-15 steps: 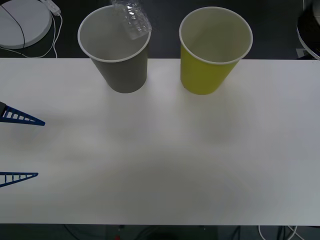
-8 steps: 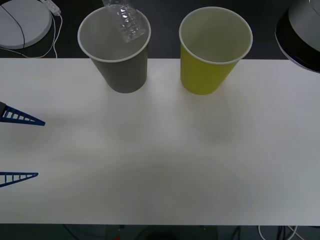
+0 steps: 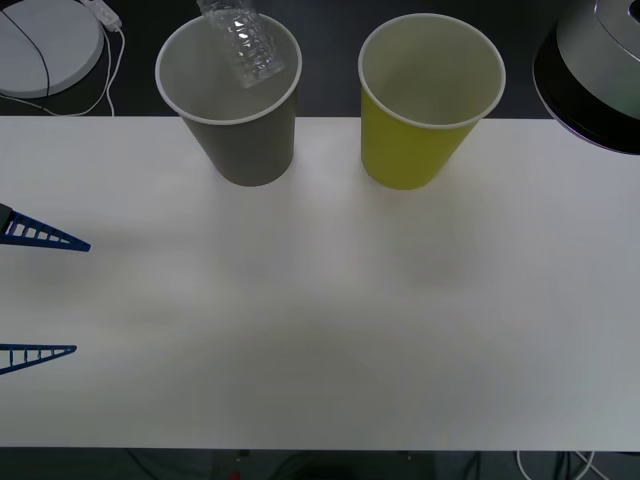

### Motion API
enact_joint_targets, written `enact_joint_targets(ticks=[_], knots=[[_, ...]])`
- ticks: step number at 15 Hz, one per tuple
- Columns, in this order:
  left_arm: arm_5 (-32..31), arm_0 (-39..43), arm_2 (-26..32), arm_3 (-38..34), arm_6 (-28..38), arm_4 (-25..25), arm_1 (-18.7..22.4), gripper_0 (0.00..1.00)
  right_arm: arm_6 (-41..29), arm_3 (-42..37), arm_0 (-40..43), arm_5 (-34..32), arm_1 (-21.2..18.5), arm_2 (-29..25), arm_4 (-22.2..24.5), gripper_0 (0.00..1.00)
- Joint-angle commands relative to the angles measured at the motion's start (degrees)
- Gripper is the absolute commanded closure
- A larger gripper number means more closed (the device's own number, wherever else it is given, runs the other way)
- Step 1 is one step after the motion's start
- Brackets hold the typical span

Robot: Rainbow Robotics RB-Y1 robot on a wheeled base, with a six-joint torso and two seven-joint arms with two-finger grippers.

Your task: Put the can into the green bin and the plastic bottle into the gray bin

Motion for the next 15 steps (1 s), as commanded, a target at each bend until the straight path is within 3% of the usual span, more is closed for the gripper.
enact_joint_targets(ticks=[1, 2, 3, 15], knots=[[0.00, 0.00, 0.00, 0.00, 0.00, 0.00, 0.00, 0.00, 0.00, 0.25, -0.01, 0.27, 0.00, 0.00, -0.01, 0.85], [0.00, 0.00, 0.00, 0.00, 0.00, 0.00, 0.00, 0.00, 0.09, 0.34, -0.01, 0.62, 0.09, 0.09, -0.01, 0.34], [0.00, 0.00, 0.00, 0.00, 0.00, 0.00, 0.00, 0.00, 0.26, 0.43, -0.01, 0.97, 0.09, 0.09, -0.01, 0.00], [0.00, 0.00, 0.00, 0.00, 0.00, 0.00, 0.00, 0.00, 2.46, 0.87, 0.08, 1.50, 0.09, 0.18, -0.19, 0.00]])
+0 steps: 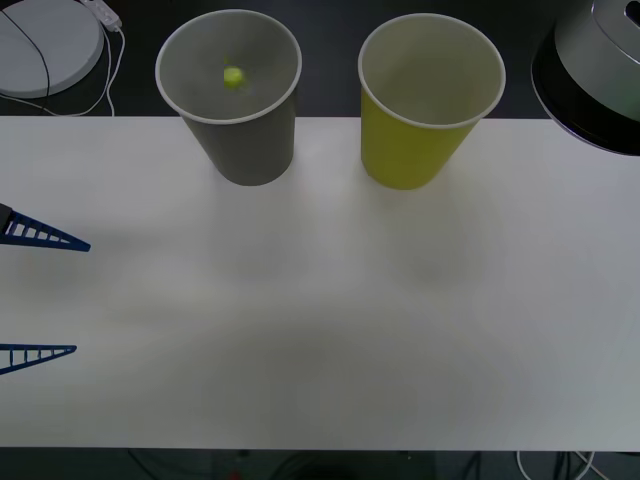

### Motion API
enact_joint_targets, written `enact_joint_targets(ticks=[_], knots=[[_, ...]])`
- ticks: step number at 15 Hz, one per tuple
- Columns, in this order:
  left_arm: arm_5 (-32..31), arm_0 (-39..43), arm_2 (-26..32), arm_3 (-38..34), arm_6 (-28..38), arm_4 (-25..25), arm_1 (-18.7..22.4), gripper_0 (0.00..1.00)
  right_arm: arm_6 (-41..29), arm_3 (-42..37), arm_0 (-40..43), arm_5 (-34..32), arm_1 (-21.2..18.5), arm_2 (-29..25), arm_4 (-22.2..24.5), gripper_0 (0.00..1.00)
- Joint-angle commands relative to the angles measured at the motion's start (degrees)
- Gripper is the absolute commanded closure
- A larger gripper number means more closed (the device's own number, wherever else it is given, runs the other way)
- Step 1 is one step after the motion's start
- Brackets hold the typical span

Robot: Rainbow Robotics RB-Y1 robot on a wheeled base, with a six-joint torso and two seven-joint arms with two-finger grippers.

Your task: Put the can into the green bin and the plastic bottle into the gray bin

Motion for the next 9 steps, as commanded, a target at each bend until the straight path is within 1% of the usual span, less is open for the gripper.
enact_joint_targets(ticks=[1, 4, 5, 6, 8, 9], knots=[[0.00, 0.00, 0.00, 0.00, 0.00, 0.00, 0.00, 0.00, 0.59, 0.06, 0.09, 0.00, -0.17, 0.00, -0.27, 0.00], [0.00, 0.00, 0.00, 0.00, 0.00, 0.00, 0.00, 0.00, 2.96, -0.03, 0.70, 0.00, -1.48, -0.35, -1.41, 0.00], [0.00, 0.00, 0.00, 0.00, 0.00, 0.00, 0.00, 0.00, 4.37, -0.20, 1.58, 0.00, -2.01, -1.41, -1.85, 0.00], [0.00, 0.00, 0.00, 0.00, 0.00, 0.00, 0.00, 0.00, 6.22, -0.91, 2.64, 0.00, -2.89, -2.72, -2.20, 0.00], [0.00, 0.00, 0.00, 0.00, 0.00, 0.00, 0.00, 0.00, 7.53, -3.54, 4.66, 0.00, -5.09, -4.04, -2.91, 0.00], [0.00, 0.00, 0.00, 0.00, 0.00, 0.00, 0.00, 0.00, 8.33, -5.12, 5.63, 0.00, -6.41, -4.48, -4.22, 0.00]])
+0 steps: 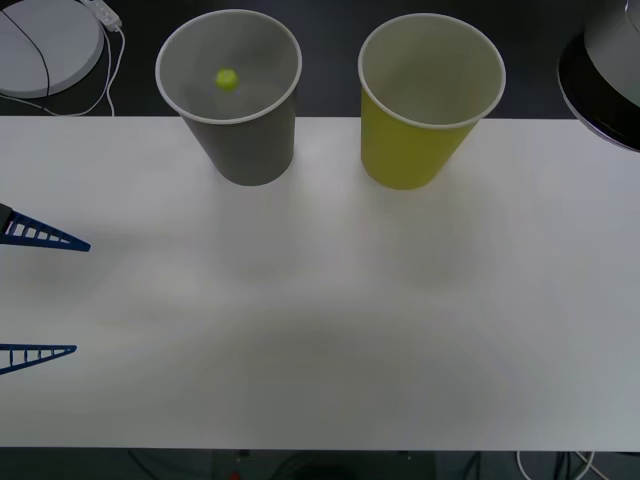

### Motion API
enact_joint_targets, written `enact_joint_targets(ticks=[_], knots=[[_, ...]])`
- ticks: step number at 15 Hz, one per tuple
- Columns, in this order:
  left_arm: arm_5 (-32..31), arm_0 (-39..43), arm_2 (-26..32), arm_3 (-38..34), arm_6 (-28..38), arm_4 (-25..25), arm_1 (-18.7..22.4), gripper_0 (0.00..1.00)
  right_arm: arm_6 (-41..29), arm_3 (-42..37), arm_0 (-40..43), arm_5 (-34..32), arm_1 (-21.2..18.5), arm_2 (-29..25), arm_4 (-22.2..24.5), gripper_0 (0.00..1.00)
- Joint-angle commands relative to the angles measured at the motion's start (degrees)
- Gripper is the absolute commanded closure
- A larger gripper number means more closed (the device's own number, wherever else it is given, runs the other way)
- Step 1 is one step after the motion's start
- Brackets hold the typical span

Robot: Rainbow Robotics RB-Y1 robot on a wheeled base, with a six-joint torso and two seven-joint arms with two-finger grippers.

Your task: Put the can into the green bin and the plastic bottle into the gray bin

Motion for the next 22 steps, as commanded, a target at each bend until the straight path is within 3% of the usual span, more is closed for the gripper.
enact_joint_targets(ticks=[1, 5, 13, 22], knots=[[0.00, 0.00, 0.00, 0.00, 0.00, 0.00, 0.00, 0.00, 2.91, -3.92, 2.57, -0.01, -3.63, -0.87, -4.71, 0.00], [0.00, 0.00, 0.00, 0.00, 0.00, 0.00, 0.00, 0.00, 10.03, -9.63, 6.79, -0.09, -9.87, -1.14, -13.94, 0.00], [0.00, 0.00, 0.00, 0.00, 0.00, 0.00, 0.00, 0.00, 15.21, -30.28, 16.55, -0.18, -24.73, -6.23, -13.50, 0.00], [0.00, 0.00, 0.00, 0.00, 0.00, 0.00, 0.00, 0.00, 37.36, -44.26, 29.38, -0.36, -39.67, -12.65, -22.29, 0.00]])
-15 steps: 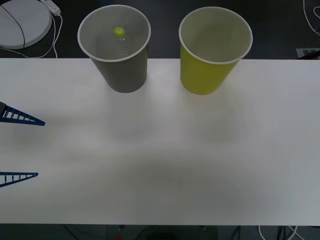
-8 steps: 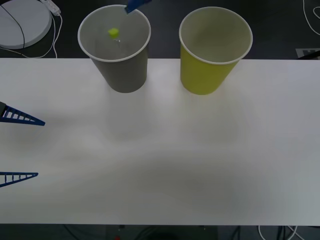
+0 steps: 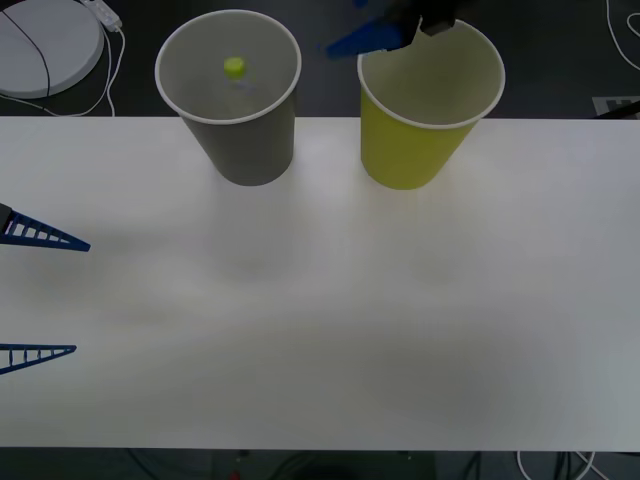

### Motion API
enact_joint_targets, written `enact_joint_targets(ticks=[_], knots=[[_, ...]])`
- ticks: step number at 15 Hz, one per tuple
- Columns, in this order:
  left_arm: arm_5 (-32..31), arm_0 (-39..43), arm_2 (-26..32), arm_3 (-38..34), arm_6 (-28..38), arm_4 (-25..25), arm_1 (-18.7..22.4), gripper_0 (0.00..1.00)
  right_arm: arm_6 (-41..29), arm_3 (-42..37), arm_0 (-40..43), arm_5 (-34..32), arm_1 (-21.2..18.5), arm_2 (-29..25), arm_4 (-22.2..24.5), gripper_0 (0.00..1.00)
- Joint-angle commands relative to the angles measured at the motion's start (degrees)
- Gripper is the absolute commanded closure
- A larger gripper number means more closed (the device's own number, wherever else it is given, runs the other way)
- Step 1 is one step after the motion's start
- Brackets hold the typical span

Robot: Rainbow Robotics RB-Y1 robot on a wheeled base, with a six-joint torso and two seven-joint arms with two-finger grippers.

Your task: Put the can into the green bin and the plastic bottle into the gray bin

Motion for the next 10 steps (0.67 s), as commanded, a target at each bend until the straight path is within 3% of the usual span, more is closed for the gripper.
enact_joint_targets(ticks=[1, 6, 10], knots=[[0.00, 0.00, 0.00, 0.00, 0.00, 0.00, 0.00, 0.00, 5.33, -4.04, 4.66, -0.51, -3.46, -3.70, -1.37, 0.00], [0.00, 0.00, 0.00, 0.00, 0.00, 0.00, 0.00, 0.00, 7.71, -16.52, 18.29, -0.60, -10.93, -15.12, 0.30, 0.00], [0.00, 0.00, 0.00, 0.00, 0.00, 0.00, 0.00, 0.00, 9.20, -25.49, 33.23, -0.60, -12.60, -28.92, 4.96, 0.00]])
